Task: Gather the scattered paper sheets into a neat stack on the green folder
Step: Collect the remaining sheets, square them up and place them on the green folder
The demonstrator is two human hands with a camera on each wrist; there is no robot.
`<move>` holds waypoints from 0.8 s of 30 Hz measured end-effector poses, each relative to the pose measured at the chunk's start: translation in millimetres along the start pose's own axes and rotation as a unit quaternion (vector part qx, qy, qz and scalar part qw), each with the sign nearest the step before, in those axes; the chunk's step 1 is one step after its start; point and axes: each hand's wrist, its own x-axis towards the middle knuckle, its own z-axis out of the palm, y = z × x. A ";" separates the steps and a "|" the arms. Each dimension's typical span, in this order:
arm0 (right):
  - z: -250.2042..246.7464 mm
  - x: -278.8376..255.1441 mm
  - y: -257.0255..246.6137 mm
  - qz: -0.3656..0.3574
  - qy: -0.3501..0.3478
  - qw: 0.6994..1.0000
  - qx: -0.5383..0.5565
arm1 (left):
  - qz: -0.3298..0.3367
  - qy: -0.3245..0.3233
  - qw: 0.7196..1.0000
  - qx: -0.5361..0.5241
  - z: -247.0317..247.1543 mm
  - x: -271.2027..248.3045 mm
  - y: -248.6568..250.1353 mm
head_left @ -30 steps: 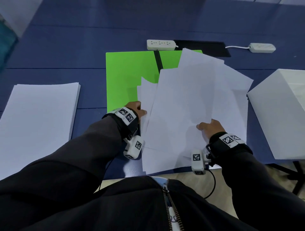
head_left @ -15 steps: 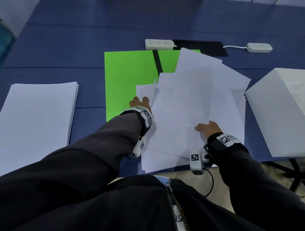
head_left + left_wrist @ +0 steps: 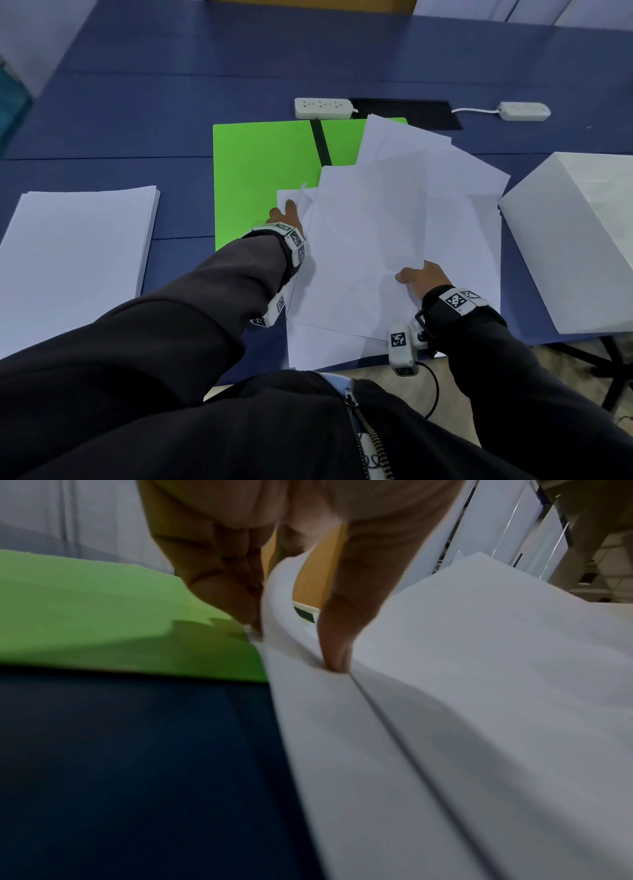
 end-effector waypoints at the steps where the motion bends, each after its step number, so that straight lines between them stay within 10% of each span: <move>1: 0.3 0.0 0.4 0.001 0.000 1.000 0.003 | 0.005 -0.001 1.000 -0.003 0.0 -0.3 -0.1; 10: -3.1 -3.8 -0.5 -0.006 0.002 1.000 -0.009 | 0.117 0.008 0.993 -0.011 -12.4 7.8 -28.0; 14: -4.2 -5.4 -0.2 -0.015 0.015 1.000 0.009 | 0.068 0.077 0.982 -0.157 -30.1 6.0 -55.0; 24: -17.0 -10.2 -9.4 -0.049 0.090 0.993 0.056 | 0.065 0.292 0.816 -0.495 -104.1 -46.9 -142.4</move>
